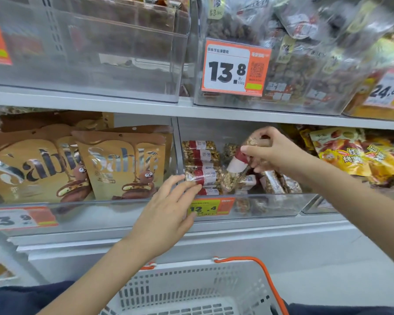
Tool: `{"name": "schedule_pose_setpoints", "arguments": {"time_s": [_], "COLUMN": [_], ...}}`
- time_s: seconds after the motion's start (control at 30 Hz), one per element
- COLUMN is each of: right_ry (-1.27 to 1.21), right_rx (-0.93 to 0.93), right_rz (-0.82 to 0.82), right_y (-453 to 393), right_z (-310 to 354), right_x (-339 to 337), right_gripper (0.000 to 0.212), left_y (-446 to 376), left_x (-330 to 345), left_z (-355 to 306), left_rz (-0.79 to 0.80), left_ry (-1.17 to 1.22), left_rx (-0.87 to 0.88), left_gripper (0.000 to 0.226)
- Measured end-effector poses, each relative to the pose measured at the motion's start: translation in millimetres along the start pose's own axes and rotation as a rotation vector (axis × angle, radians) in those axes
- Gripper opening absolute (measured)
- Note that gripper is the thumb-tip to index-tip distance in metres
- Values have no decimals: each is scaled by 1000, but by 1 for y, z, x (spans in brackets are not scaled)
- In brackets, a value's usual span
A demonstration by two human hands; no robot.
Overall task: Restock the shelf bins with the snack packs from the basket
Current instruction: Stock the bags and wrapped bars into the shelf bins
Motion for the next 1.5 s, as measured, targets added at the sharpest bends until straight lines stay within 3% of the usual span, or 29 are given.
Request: {"name": "schedule_pose_setpoints", "arguments": {"time_s": [0.07, 0.13, 0.3, 0.4, 0.47, 0.53, 0.57, 0.6, 0.67, 0.7, 0.77, 0.87, 0.93, 1.07, 1.13, 1.2, 1.27, 1.33, 1.4, 1.5], "right_ry": [-203, -357, -426, -505, -245, 66, 103, -9, -481, -642, -688, -588, -547, -337, -214, 173, 590, 862, 938, 849], "right_rx": [61, 131, 155, 7, -85, -96, -94, -78, 21, 76, 205, 339, 385, 348, 210, 20, -95, -189, -219, -99], "right_rz": [-101, -122, 8, 144, 240, 256, 235, 201, 75, 19, -14, 23, 3, -107, -176, -195, -55, 214, 413, 639], "right_y": [10, 21, 43, 51, 55, 57, 55, 53, 52, 54, 62, 67, 58, 37, 27, 18, 8, -1, -13, -30], "right_z": [-5, -5, -9, -11, -12, -9, -9, -8, -8, -8, -12, -11, -9, -12, -12, -7, -2, -5, -11, -12], "right_x": [19, 35, 60, 49, 36, 28, 25, 26, 38, 49, 78, 102, 99, 90, 73, 47, 32, 38, 49, 60], "right_gripper": [52, 39, 28, 23, 34, 49, 62, 77, 95, 97, 86, 41, 14, 38, 43, 48, 51, 51, 54, 57], "left_y": [-3, -6, -8, -10, -13, -17, -19, -20, -22, -21, -18, -13, -10, -4, -2, -1, 0, 3, 5, 6], "left_x": [-6, -13, -23, -26, -29, -31, -29, -26, -22, -19, -13, 0, 6, 15, 12, 5, 3, 6, 12, 20], "left_z": [-8, -16, -27, -23, -18, -14, -13, -13, -18, -20, -28, -40, -47, -57, -50, -38, -22, -11, -8, -13], "left_rz": [-35, -30, -247, -222, -226, -268, -291, -314, -371, -405, -453, -433, -327, -46, -85, -180, -179, -120, -86, -67], "left_ry": [172, 350, 837, 1082, 963, 781, 706, 657, 613, 583, 441, 300, 367, 550, 532, 408, 296, 228, 151, 112], "left_rx": [-116, -216, -362, -508, -442, -343, -303, -283, -320, -335, -298, -137, -57, 29, -23, -74, -122, -142, -119, -77], "left_gripper": [59, 68, 44, 43, 39, 40, 43, 46, 47, 46, 45, 44, 44, 51, 43, 28, 16, 13, 11, 9]}}
Point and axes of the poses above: each hand's wrist, its own y-axis away from the middle knuckle, its own x-axis out of the palm, z = x × y, the point moved 1 cm from there along -y, towards the middle knuckle, and after that the axes turned 5 degrees about y, right-handed, at the moved point
